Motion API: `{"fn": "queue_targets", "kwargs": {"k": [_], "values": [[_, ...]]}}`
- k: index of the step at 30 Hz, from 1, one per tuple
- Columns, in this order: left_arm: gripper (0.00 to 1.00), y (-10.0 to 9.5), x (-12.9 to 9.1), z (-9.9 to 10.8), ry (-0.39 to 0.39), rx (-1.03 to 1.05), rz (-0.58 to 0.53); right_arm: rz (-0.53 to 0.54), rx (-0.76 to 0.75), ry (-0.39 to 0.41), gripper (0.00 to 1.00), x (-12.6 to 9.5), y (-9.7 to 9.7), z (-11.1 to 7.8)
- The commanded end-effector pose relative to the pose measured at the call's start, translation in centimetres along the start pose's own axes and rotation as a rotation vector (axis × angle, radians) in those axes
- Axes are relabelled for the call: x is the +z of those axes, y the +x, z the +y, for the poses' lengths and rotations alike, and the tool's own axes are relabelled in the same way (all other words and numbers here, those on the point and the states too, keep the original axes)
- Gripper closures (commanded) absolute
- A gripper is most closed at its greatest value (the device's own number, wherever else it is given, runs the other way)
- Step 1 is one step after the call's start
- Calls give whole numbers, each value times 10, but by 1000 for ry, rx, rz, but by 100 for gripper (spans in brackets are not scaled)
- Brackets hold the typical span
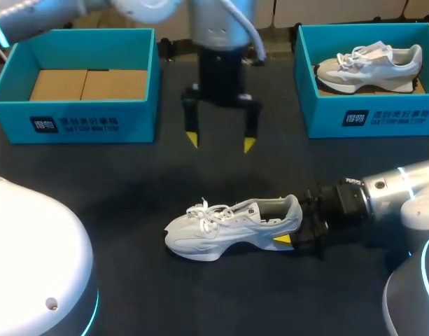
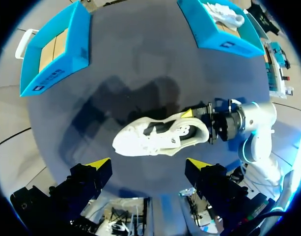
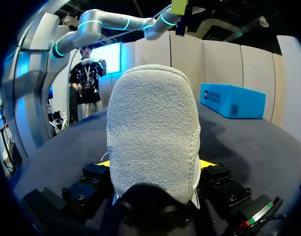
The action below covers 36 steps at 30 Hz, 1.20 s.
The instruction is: Take the shoe out of the shoebox, open the shoe tongue, remove and reinsert the insole, then place the shoe into the shoebox
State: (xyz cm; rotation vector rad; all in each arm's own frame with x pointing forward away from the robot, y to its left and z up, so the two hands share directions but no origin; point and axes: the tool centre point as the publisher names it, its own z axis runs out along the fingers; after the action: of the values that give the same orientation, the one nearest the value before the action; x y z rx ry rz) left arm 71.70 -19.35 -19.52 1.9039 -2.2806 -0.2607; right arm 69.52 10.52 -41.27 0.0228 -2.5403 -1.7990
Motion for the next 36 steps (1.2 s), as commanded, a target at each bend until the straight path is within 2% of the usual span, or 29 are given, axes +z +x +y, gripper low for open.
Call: {"fn": "queue_targets", "kwargs": {"k": [1, 5, 14, 20, 28, 36], "values": [[0, 30, 16, -7, -42, -3, -64, -3, 0, 4, 100, 0, 0, 1], [0, 34, 26, -6, -64, -5, -79, -3, 0, 4, 100, 0, 0, 1], [0, 35, 71, 1, -83, -16, -165, -3, 0, 4, 100, 0, 0, 1], [0, 34, 93, 2, -97, -21, -193, -3, 0, 4, 100, 0, 0, 1], [0, 45, 106, -6, -96, -5, -161, -3, 0, 4, 100, 0, 0, 1], [0, 53, 118, -11, -91, -33, -193, -3, 0, 4, 100, 0, 0, 1]]}}
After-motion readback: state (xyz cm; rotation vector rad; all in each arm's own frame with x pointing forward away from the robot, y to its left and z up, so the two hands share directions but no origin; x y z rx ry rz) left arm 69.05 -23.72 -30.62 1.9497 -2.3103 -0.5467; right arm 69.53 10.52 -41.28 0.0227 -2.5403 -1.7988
